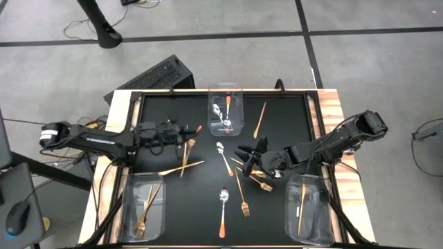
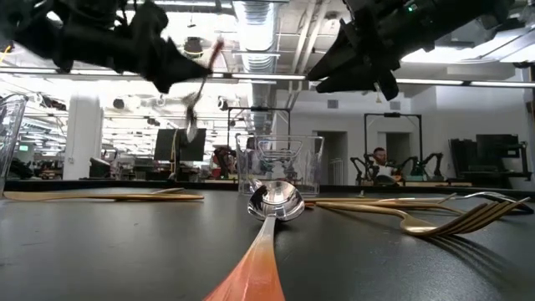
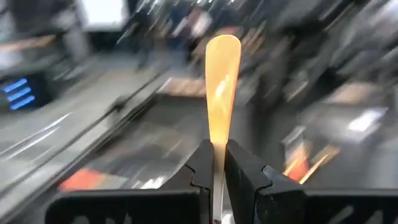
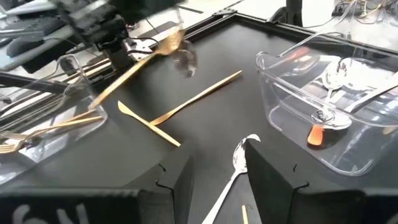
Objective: Sort silverware by color (type)
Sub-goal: Put the orange spoon into the top transparent bin
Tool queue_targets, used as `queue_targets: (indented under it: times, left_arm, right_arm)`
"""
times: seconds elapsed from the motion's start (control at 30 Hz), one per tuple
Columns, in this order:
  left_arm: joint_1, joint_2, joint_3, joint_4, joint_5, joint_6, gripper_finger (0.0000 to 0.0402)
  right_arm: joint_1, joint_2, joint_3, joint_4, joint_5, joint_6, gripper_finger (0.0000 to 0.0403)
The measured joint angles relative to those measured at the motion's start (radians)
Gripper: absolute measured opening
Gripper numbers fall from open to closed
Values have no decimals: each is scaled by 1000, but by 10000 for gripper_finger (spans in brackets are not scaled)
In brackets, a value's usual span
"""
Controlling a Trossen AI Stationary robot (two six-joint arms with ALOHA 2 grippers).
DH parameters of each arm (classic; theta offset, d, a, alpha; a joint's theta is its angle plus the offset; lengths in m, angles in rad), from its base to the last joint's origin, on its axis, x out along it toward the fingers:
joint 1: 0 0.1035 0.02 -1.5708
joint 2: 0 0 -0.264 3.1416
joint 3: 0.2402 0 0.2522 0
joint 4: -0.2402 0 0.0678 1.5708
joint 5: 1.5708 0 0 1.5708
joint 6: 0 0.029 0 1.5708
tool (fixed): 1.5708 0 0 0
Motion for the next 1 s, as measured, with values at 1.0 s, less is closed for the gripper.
queue_targets:
  times: [1.0]
  left_arm:
    - [-149, 623, 219, 614, 315, 7, 9]
  right_arm:
    - [-53, 174, 1, 533, -270, -382, 157]
